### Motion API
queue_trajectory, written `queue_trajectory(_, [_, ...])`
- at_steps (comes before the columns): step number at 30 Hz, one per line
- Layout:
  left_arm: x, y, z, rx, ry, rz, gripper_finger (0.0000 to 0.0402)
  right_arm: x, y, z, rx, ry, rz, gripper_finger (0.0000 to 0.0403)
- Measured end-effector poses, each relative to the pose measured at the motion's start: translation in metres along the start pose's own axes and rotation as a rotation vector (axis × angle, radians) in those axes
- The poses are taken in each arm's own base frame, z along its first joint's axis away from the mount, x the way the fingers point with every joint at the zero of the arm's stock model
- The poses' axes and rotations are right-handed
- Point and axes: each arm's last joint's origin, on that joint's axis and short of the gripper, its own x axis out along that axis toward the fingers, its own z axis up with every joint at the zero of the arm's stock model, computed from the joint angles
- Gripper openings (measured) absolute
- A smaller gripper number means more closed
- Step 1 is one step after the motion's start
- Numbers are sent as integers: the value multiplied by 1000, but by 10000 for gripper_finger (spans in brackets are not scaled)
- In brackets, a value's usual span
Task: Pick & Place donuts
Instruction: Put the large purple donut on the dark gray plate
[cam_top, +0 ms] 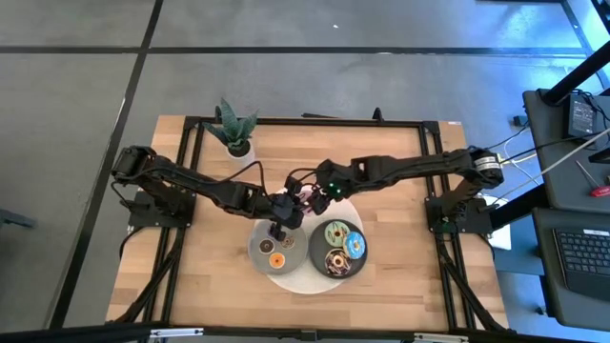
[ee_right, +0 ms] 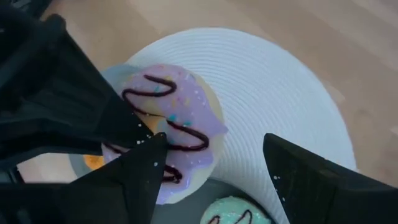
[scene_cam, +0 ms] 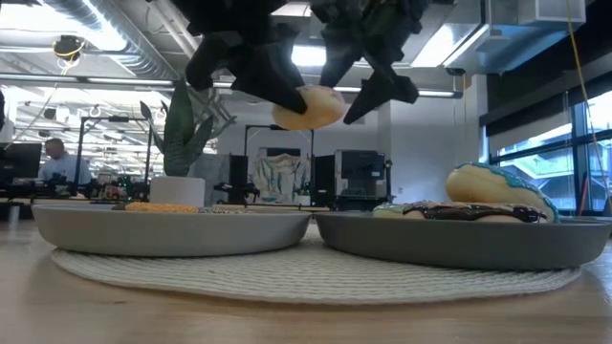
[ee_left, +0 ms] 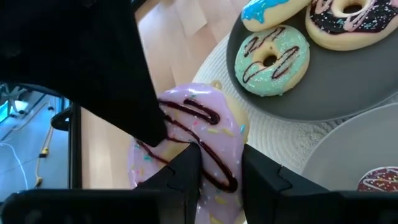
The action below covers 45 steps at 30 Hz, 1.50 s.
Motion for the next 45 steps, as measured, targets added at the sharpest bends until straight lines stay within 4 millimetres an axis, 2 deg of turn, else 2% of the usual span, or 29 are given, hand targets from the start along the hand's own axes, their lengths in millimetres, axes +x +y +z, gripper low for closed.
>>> queue_trajectory(19, [0, 2, 1, 36, 5, 38, 88, 4, 4, 1, -9, 61, 96, 265])
queue_trajectory(23, [0, 2, 1, 36, 5, 40, 88, 4, 3, 3, -9, 61, 100, 239])
queue_trajectory(32, [0, 2, 1, 36, 10, 52, 88, 4, 1, 5, -12, 53, 102, 146])
queue_trajectory(38, [0, 2, 0, 23, 10, 45, 91, 4, 1, 6, -15, 49, 101, 111])
queue_trajectory(41, [0, 2, 0, 19, 6, 33, 106, 4, 0, 6, -14, 49, 100, 102])
queue_trajectory(45, [0, 2, 0, 7, 5, 25, 146, 5, 0, 6, -12, 51, 96, 97])
